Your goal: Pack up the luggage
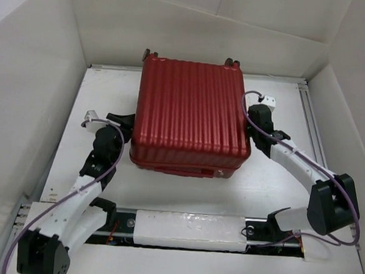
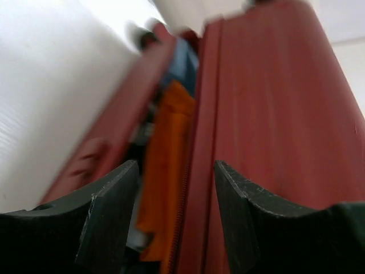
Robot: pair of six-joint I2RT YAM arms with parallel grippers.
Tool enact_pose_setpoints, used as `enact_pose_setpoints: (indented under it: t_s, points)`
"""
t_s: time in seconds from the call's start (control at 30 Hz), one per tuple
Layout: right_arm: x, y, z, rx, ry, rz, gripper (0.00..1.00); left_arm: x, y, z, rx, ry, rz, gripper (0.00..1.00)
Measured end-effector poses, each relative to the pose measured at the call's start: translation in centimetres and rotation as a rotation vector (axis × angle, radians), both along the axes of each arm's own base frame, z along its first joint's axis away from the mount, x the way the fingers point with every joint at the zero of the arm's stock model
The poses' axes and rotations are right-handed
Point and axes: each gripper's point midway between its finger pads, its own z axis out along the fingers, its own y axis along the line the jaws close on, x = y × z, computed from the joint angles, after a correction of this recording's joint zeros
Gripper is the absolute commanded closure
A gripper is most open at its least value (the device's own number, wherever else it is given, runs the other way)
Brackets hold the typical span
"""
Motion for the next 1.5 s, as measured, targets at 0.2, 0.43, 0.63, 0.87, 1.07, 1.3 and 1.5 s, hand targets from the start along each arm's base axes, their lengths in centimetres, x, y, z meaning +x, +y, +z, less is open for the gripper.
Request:
enact_pose_setpoints:
  t_s: [0.2,0.43,0.63,0.87,1.07,1.3,1.5]
  points:
    - [-1.4,-0.6,0.1,-0.032,0.034,0.011,1.00,-3.0,-1.2,1.5,-0.004,-0.074,-0.072,0.42]
    - [-2.3,-1.5,0.1,-0.111,0.145,0.007,1.00,-3.8,-1.1,-1.6,0.073,0.028,-0.089,0.39]
    - [-1.4,-2.8,1.2,-0.218,0.165,-0.009,0.83,-3.9,-0.6,-6.9,0.207,0.241,-0.101,0.39]
    - [-2.0,-4.1,6.5,-0.233,0.075,-0.020,0.45,-4.9,0.5,-8.1,0.306,0.298,-0.107,0.27]
    - [-9.8,4.3,21.6,0.173,-0.391,0.307,0.48,-5.8,-1.8,-4.2,0.324,0.194,-0.242,0.24]
    - [-17.9,5.9,18.1,0.369,-0.407,0.492,0.85,-6.7,-2.4,3.0,0.291,-0.001,-0.261,0.23]
    - [-21.3,8.0,11.2,0.346,-0.191,0.580,1.00,-8.0,-2.2,5.3,0.252,-0.082,-0.262,0.48]
